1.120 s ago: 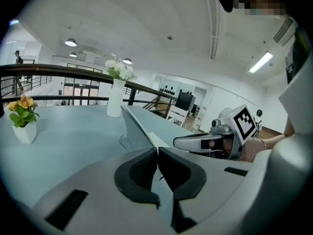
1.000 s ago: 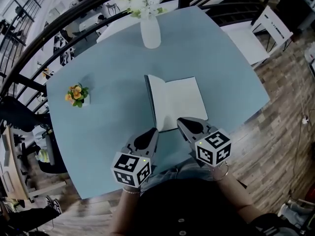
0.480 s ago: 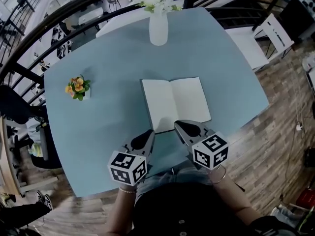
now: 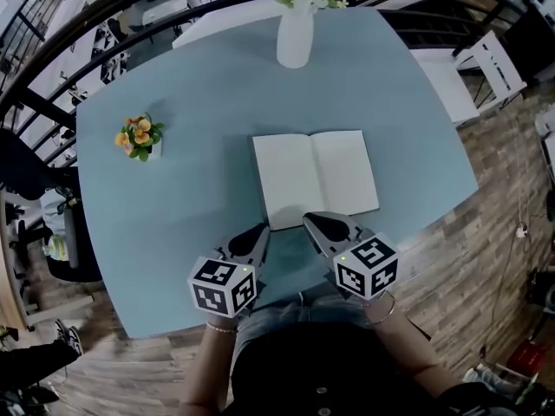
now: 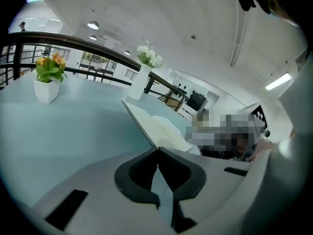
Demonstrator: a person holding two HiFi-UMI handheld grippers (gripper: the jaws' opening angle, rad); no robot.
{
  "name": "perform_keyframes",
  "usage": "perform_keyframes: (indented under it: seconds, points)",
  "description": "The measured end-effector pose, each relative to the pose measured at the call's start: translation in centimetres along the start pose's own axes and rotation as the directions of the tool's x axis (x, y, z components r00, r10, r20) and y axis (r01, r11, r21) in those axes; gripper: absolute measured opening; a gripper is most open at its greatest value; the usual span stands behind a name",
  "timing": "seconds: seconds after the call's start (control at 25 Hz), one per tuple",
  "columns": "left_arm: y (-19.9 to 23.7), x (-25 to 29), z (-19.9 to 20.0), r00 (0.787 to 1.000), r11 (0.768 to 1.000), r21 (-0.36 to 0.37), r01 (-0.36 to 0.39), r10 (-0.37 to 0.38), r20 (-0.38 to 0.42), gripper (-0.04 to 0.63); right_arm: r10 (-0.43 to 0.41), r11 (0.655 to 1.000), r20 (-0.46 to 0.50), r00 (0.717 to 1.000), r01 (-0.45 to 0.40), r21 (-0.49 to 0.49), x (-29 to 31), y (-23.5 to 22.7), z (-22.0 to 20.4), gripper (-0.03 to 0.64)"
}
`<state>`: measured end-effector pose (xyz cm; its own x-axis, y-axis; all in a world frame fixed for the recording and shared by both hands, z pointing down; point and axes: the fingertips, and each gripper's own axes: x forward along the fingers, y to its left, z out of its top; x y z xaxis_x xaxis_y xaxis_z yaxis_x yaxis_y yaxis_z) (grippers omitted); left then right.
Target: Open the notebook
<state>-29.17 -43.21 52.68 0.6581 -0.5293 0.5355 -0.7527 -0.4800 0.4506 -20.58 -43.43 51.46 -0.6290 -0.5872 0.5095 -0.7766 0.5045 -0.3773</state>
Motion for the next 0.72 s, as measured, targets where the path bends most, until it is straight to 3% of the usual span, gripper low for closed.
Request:
perform_keyframes:
  seconds: [0.72]
  points:
    - [3.2,1.4,-3.0,0.994,0.998,-0.014,-0.06,0.058,-0.095,0.026,0.028,1.0,-0.06,0.998,-0.027,0.011,2.2,0.8,-2.2,0.008]
